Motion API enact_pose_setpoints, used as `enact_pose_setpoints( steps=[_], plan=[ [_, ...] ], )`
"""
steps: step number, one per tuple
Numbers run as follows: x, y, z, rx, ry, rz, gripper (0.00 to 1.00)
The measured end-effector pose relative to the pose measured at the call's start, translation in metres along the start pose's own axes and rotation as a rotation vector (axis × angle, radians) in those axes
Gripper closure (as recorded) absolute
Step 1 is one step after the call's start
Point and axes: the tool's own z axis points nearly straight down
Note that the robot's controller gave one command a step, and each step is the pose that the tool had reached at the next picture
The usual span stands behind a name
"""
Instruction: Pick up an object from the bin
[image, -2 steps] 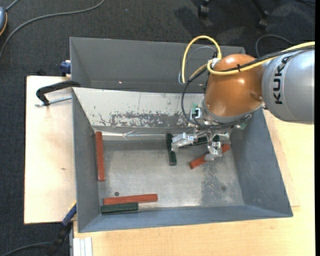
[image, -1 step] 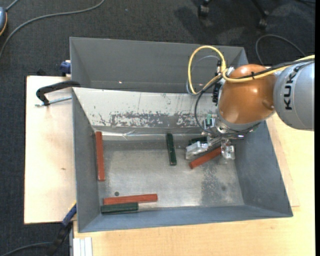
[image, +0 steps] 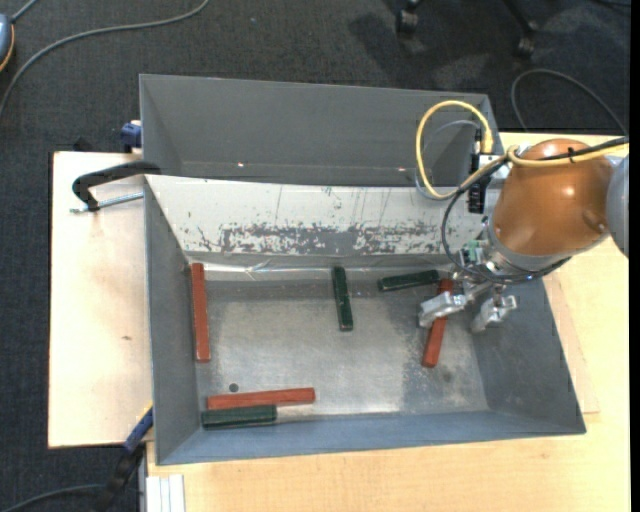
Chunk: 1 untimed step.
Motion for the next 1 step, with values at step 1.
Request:
enact_pose_setpoints(
  steps=[1],
  plan=[
    [-0.0028, 0.0003, 0.001, -0.004, 0.001, -0.006, 1.0]
  ],
)
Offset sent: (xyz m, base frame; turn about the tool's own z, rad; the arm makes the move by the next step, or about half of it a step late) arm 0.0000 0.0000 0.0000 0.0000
